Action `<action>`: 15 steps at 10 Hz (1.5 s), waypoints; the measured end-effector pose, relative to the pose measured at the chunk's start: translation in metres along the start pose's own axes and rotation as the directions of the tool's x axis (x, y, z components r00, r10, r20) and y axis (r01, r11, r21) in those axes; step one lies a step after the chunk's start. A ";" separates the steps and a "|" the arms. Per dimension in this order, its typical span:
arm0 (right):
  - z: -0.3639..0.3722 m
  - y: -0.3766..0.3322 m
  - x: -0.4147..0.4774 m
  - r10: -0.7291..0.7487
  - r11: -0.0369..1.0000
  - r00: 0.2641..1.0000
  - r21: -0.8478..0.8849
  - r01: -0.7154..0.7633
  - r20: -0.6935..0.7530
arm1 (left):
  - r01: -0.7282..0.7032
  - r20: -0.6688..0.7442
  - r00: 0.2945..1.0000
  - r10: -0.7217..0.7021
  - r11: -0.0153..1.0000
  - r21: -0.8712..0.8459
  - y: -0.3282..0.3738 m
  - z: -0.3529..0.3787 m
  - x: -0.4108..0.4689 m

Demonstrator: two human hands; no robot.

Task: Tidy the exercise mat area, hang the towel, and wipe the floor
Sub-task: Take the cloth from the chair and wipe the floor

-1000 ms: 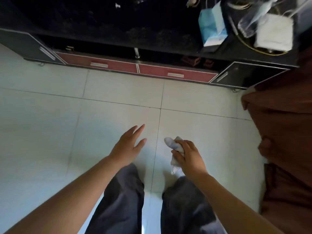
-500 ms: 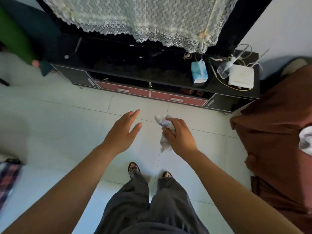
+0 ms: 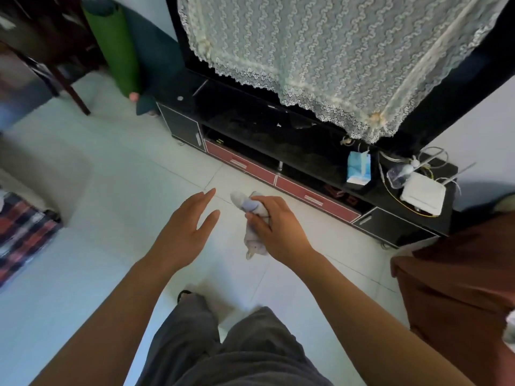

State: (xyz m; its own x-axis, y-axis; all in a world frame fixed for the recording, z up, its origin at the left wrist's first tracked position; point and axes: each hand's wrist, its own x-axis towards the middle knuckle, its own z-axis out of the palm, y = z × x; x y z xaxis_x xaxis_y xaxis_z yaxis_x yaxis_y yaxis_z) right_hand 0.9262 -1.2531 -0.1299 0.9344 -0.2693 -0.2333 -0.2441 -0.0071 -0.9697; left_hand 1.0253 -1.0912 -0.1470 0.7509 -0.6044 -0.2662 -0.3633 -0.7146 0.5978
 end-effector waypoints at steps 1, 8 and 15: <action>0.019 -0.011 0.012 -0.005 0.998 0.999 -0.057 0.007 0.051 | 0.025 -0.041 0.999 -0.027 0.999 -0.040 -0.016 -0.019 -0.008; 0.392 -0.067 0.160 -0.145 0.775 0.846 -0.473 0.419 0.513 | 0.384 -0.343 0.835 -0.431 0.902 -0.198 -0.312 -0.239 -0.121; 0.492 -0.148 0.512 0.024 0.980 0.750 -0.165 0.114 0.661 | 0.354 -0.332 0.859 -0.390 0.921 -0.166 -0.467 -0.446 0.168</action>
State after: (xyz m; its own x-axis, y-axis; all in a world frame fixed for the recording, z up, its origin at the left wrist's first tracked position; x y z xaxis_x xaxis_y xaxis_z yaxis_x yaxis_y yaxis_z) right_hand 1.5684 -0.9157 -0.1418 0.8663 0.4347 -0.2460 -0.1754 -0.1964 -0.9647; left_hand 1.5673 -0.7025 -0.1335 0.9696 -0.1240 -0.2110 0.0227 -0.8130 0.5818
